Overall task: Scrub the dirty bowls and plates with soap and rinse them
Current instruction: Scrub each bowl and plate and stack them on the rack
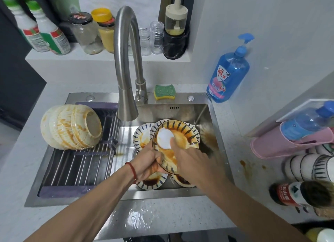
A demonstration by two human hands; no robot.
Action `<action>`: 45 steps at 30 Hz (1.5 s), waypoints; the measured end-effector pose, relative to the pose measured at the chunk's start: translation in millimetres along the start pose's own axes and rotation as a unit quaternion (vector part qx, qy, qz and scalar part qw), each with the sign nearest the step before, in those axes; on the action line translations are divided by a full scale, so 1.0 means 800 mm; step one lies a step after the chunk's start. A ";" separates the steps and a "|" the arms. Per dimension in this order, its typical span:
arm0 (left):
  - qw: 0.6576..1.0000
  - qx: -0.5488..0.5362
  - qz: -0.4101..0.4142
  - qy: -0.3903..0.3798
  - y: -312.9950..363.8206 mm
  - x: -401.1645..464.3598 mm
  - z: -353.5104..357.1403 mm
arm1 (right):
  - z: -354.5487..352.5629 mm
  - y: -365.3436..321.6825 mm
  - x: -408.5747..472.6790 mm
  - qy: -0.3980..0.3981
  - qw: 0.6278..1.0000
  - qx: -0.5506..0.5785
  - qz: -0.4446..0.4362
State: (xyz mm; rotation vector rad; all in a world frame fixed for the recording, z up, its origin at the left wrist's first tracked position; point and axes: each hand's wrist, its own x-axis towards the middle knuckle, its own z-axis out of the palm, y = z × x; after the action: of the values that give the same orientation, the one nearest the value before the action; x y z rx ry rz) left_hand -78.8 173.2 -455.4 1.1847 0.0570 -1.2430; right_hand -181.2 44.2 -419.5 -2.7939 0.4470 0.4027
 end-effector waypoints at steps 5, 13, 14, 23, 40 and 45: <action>1.000 -0.010 -0.009 -0.026 -0.001 -0.014 0.007 | -0.012 0.037 -0.002 0.002 0.998 -0.026 0.059; 1.000 -0.007 -0.003 -0.001 -0.004 0.003 -0.013 | 0.017 0.020 -0.025 -0.018 1.000 0.006 0.006; 1.000 -0.015 -0.004 -0.003 -0.005 0.002 -0.012 | 0.014 0.033 -0.018 -0.011 0.999 0.001 0.036; 1.000 -0.012 0.028 -0.002 0.007 -0.003 -0.008 | 0.027 0.033 -0.025 -0.009 0.998 0.012 0.061; 0.996 0.041 0.065 0.039 -0.003 0.004 -0.019 | 0.022 0.030 -0.025 -0.066 0.995 -0.043 0.068; 1.000 -0.009 -0.002 -0.013 -0.010 0.001 -0.003 | -0.001 0.016 0.017 0.002 0.994 -0.010 0.106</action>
State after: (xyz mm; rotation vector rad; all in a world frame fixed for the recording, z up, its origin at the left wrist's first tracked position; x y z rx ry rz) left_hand -83.0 175.5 -462.0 1.1534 0.0517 -1.2586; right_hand -173.1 28.6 -425.8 -2.7767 0.7473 0.4482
